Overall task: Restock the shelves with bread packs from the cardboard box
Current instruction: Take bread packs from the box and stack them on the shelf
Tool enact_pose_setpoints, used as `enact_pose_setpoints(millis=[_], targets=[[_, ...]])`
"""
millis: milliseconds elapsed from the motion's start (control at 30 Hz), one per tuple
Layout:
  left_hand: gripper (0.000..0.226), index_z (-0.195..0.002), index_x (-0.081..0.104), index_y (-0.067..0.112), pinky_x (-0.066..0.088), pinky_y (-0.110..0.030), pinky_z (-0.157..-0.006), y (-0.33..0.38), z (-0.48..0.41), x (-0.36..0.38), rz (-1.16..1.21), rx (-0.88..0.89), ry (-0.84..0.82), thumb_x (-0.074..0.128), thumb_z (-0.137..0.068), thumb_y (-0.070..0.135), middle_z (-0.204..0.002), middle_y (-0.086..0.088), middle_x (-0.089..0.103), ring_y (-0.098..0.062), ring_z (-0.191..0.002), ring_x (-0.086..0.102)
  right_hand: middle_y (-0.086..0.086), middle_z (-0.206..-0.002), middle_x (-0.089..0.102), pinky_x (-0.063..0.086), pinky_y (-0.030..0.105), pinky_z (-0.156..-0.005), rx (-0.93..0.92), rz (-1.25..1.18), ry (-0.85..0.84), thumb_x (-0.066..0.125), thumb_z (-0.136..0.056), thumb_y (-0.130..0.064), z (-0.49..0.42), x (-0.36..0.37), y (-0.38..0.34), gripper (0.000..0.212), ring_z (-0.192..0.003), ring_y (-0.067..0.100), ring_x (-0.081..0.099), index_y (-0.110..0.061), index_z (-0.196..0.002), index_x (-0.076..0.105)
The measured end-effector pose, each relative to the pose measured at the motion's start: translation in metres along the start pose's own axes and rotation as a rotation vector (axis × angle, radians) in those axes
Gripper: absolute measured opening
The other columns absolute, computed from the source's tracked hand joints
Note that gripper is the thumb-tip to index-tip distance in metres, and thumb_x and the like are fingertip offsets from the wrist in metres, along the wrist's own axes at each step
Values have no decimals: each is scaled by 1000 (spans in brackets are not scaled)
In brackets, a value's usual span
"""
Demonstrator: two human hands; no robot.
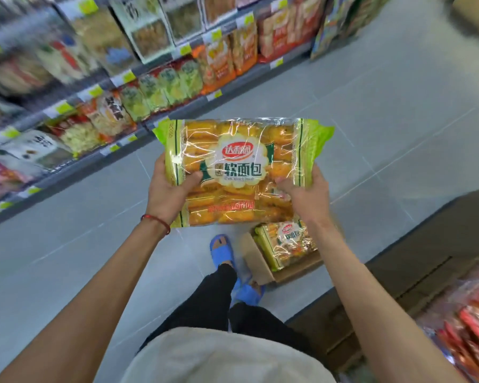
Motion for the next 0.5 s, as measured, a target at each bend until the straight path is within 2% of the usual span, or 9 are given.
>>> enact_pose_setpoints(millis=[67, 100, 167, 233, 300, 367, 400, 433, 500], targets=[[68, -132, 51, 25, 56, -49, -93, 20, -1, -20, 4, 24, 33, 84, -73, 36, -113, 2, 72, -19, -104, 70, -9, -142, 62, 45, 50, -114, -70, 5, -9, 85, -60, -70, 10, 10, -42, 99, -133, 19, 58, -36, -146, 49], [63, -129, 52, 26, 56, -47, -94, 30, -3, -30, 6, 41, 51, 83, -75, 34, -112, 3, 72, -18, -104, 70, -11, -138, 64, 47, 45, -112, -91, 0, -14, 87, -66, -61, 13, 16, -60, 87, -129, 16, 60, -36, -143, 52], [55, -127, 52, 26, 54, -41, -97, 50, -11, -48, 15, 76, 83, 81, -80, 27, -113, 5, 70, -14, -105, 68, -21, -122, 67, 48, 23, -98, -120, -1, -29, 87, -80, -36, 12, 28, -89, 60, -114, 1, 63, -37, -130, 55], [52, -126, 52, 25, 52, -30, -96, 67, -26, -63, 18, 115, 97, 80, -83, 24, -114, 6, 68, -7, -102, 65, -29, -111, 65, 44, 5, -81, -176, -5, -38, 86, -83, -22, 4, 40, -117, 55, -98, -16, 62, -39, -124, 53], [52, -127, 50, 25, 47, -11, -85, 85, -47, -77, 24, 152, 101, 79, -83, 22, -113, 10, 64, 9, -96, 59, -27, -108, 66, 43, -2, -69, -212, -21, -52, 85, -84, -18, -5, 57, -145, 53, -88, -22, 62, -38, -123, 54], [51, -124, 48, 26, 42, -2, -77, 102, -71, -93, 24, 159, 108, 79, -83, 21, -110, 15, 62, 18, -91, 56, -23, -108, 67, 45, -2, -66, -246, -31, -65, 84, -85, -15, -20, 77, -172, 53, -86, -24, 63, -35, -123, 55], [51, -122, 48, 25, 43, -2, -79, 110, -83, -102, 9, 151, 112, 80, -82, 21, -109, 16, 62, 20, -91, 57, -21, -109, 69, 48, 1, -70, -260, -30, -63, 85, -84, -15, -28, 87, -185, 53, -88, -21, 65, -33, -124, 56], [54, -123, 50, 22, 46, -7, -87, 119, -95, -111, 7, 158, 121, 82, -79, 26, -112, 13, 63, 16, -98, 59, -18, -110, 72, 55, 9, -78, -267, -30, -50, 87, -82, -17, -36, 96, -199, 53, -94, -14, 68, -31, -125, 57], [80, -133, 50, 19, 50, -36, -102, 141, -119, -129, 1, 165, 134, 86, -67, 45, -125, 4, 65, -10, -116, 61, -11, -114, 75, 62, 40, -92, -291, -24, -27, 90, -78, -23, -51, 115, -226, 60, -103, 5, 73, -28, -130, 60]])
Point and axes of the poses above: each hand's wrist, its own z-axis away from the middle knuckle, its own x-axis out of the palm, y = z × x, the point moved 8 cm from there along -z, towards the middle knuckle
